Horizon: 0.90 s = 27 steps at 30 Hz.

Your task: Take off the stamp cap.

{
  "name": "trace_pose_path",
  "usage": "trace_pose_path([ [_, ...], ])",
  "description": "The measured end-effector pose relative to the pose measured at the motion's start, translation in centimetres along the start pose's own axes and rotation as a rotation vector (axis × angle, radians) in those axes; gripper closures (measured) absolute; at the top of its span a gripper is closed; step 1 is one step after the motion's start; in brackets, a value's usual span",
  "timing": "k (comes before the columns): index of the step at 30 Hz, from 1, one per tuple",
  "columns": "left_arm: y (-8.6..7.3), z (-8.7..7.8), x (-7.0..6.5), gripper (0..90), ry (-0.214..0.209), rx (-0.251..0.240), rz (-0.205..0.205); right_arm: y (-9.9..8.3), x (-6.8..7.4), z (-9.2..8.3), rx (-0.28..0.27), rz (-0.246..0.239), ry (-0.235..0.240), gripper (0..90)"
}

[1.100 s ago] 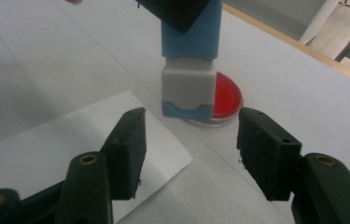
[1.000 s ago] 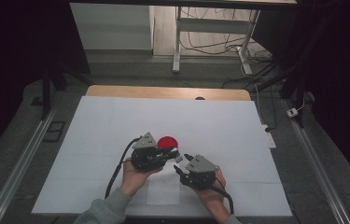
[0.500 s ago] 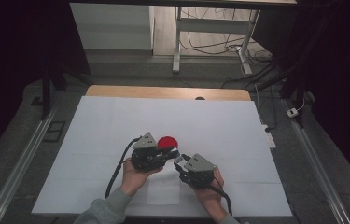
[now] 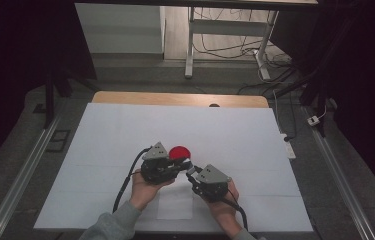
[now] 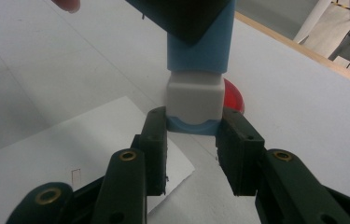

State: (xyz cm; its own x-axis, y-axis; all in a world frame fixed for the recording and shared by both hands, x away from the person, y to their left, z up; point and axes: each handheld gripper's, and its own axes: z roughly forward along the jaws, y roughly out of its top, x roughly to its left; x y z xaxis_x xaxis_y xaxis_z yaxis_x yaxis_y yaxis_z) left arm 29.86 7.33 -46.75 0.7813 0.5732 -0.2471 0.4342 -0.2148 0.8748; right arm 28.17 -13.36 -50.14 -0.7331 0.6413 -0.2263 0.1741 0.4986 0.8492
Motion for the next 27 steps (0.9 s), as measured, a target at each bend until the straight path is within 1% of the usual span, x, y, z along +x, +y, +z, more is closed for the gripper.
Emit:
trace_pose_path([
  [6,0.02,-0.08,0.01,75.9,-0.004,-0.008,-0.004,-0.04,-0.03,0.06,0.009,-0.002,-0.001,63.0],
  [11,-0.01,0.01,-0.01,75.9,-0.004,-0.004,-0.002,-0.04,-0.02,0.04,0.001,-0.001,-0.002,63.8],
  [14,-0.02,0.02,-0.02,75.9,-0.003,-0.004,-0.003,-0.04,-0.03,0.03,0.014,-0.006,-0.008,64.5],
  [18,-0.02,0.0,-0.04,75.9,-0.002,-0.007,-0.003,-0.02,0.05,0.04,0.005,-0.007,-0.008,65.3],
  [23,-0.06,0.04,-0.1,76.0,0.0,-0.009,0.001,-0.02,0.12,0.0,0.01,-0.017,-0.018,65.8],
  [27,-0.13,0.02,-0.1,76.0,-0.002,-0.017,-0.005,-0.05,0.13,-0.1,0.011,-0.03,-0.024,66.1],
])
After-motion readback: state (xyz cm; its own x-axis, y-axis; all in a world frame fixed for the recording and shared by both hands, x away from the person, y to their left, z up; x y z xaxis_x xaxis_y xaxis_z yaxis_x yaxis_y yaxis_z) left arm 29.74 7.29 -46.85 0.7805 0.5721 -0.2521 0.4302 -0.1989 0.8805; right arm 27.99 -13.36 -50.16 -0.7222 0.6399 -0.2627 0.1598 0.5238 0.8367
